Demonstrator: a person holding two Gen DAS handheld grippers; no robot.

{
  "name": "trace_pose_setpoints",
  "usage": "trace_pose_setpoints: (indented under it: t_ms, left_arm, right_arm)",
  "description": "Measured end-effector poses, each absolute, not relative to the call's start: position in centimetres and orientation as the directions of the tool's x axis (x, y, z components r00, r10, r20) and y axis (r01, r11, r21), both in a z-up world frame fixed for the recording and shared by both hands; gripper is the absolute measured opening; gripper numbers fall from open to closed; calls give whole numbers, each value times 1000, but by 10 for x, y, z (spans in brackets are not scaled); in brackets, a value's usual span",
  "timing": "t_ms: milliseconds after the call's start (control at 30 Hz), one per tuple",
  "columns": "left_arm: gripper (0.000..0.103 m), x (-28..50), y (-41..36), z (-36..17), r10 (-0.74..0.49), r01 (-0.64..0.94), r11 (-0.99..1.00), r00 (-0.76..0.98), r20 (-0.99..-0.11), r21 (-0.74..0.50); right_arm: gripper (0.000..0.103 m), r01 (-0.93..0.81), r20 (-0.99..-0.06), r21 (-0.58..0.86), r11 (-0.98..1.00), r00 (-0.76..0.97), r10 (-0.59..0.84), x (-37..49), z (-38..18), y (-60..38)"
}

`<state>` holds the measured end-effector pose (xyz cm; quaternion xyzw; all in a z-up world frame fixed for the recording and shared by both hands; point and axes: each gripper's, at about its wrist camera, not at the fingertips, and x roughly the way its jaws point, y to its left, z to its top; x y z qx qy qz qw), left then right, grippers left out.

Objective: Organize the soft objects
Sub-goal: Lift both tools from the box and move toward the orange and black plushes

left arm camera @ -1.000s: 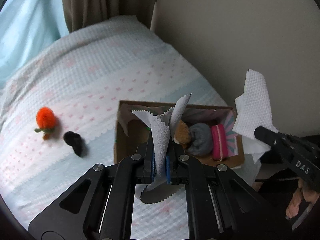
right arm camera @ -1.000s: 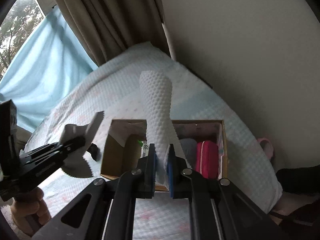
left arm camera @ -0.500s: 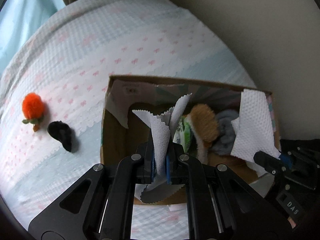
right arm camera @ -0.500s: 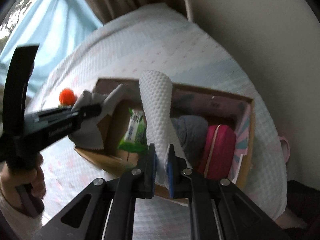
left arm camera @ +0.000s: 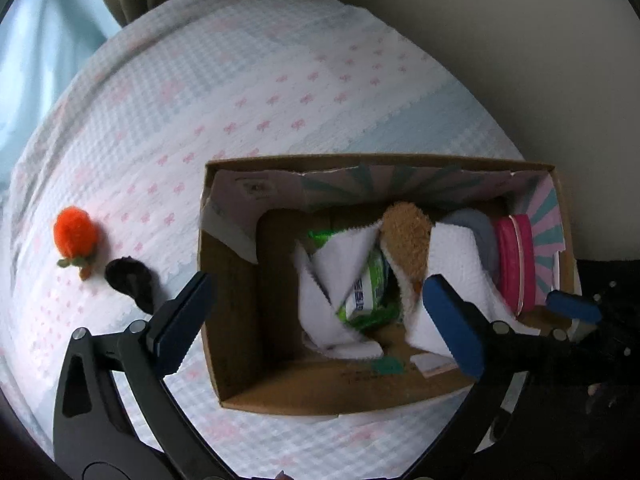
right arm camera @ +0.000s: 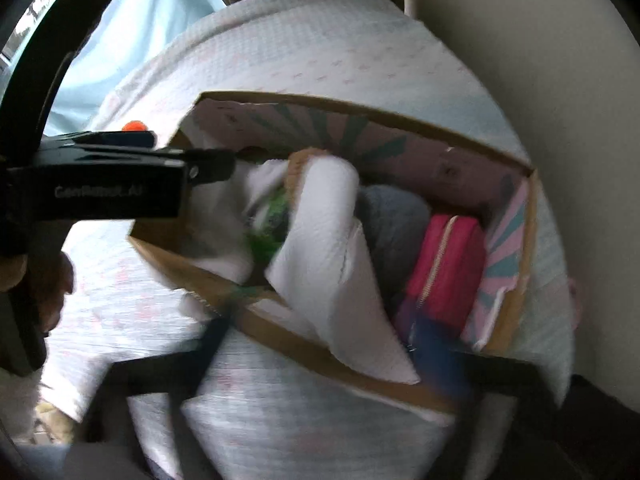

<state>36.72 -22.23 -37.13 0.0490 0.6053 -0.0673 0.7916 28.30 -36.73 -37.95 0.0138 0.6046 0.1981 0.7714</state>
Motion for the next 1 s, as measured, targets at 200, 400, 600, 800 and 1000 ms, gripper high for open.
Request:
trace_pose_setpoints:
  t_ms: [200, 400, 600, 800, 1000]
  left_arm:
    - [103, 357, -218, -366, -56, 135, 991, 247, -967, -22]
    - [103, 345, -216, -349, -66, 136, 990, 272, -960, -29]
    - [103, 333, -212, -320, -97, 133, 989, 315, -944, -57]
    - [103, 301, -193, -276, -125, 131, 988, 378, -917, -80]
    - [103, 266, -159, -228, -147, 123, 987, 441, -885, -103]
  right_arm:
    - [103, -281, -922, 255, 925, 218, 321, 274, -375, -368]
    - [103, -280, -910, 239, 930, 270, 315, 267, -360, -367]
    - [103, -260, -894, 218, 941, 333, 300, 256, -333, -367]
    - [103, -244, -864, 185, 952, 422, 276, 235, -288, -358]
    - [103, -226, -828, 165, 960, 498, 260, 211, -237, -337]
